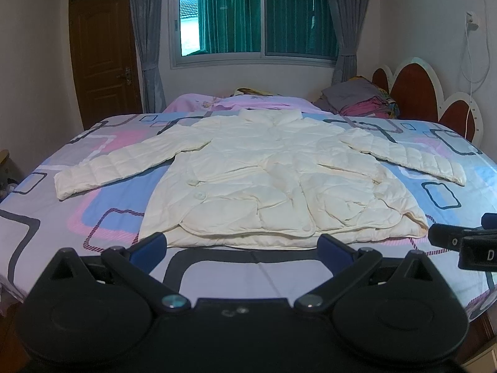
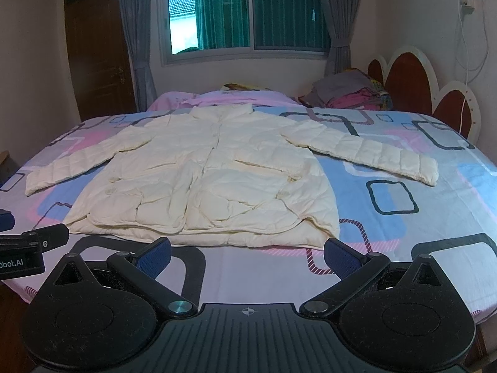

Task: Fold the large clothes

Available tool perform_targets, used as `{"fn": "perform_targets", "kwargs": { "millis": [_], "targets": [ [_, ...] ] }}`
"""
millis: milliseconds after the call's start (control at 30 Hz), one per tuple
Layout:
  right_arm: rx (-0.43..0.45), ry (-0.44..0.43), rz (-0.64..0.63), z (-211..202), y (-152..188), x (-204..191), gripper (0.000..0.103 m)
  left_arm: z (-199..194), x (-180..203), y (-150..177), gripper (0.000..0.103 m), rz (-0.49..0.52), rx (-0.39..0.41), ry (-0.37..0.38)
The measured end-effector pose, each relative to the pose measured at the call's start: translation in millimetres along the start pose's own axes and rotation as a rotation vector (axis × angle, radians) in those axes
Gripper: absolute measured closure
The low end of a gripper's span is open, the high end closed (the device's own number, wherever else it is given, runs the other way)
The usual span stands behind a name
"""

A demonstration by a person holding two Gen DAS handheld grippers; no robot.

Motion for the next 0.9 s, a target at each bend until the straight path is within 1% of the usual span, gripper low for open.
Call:
{"fn": "perform_targets", "kwargs": {
  "millis": [900],
  "targets": [
    [0.004, 0.001, -0.007, -2.2, -0.6, -0.6, 0.0, -3.9, -2.4, 2.8, 0.0, -0.011, -0.001, 0.004]
  ]
}}
Point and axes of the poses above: each gripper's, at about its wrist camera, not at the fingertips, and z roughly the way its jaws point, x to its right, y to its underside, the point moved 3 cm from there along z, roughly the way its jaws point, and after that the axes turned 5 degrees about -y, right-handed, at the moved point
